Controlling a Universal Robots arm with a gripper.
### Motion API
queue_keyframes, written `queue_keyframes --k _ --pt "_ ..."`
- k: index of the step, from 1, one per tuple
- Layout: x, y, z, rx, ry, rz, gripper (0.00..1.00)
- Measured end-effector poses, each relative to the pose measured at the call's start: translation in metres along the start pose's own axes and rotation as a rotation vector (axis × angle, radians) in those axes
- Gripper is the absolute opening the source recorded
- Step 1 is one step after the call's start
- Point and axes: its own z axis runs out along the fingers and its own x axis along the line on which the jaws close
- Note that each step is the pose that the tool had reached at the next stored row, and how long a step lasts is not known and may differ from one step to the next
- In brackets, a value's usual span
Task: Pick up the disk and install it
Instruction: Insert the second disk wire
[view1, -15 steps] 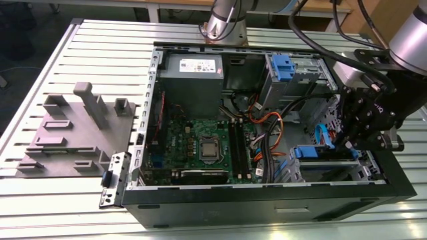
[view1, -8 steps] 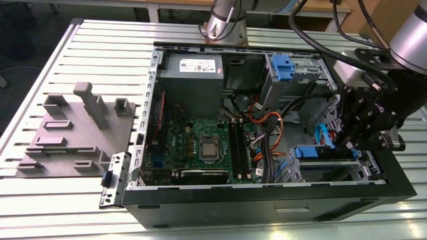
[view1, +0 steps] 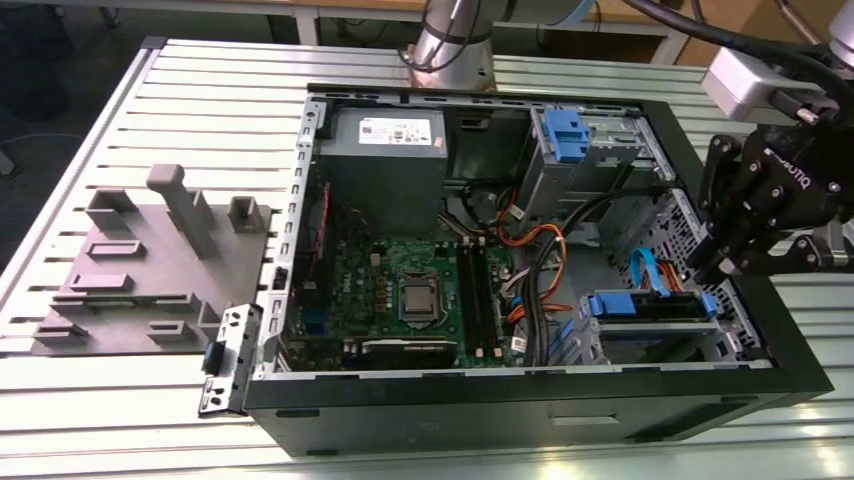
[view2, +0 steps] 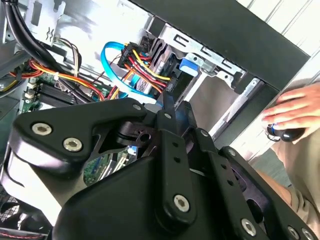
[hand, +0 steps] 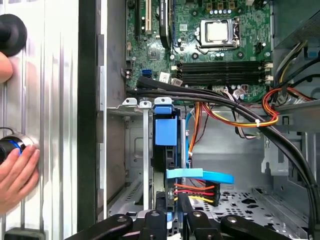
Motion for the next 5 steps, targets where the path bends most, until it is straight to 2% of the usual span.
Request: queue_keyframes --k 5 --pt "0.0001 0.0000 -0.0012 0.0000 0.0000 0.000 0.24"
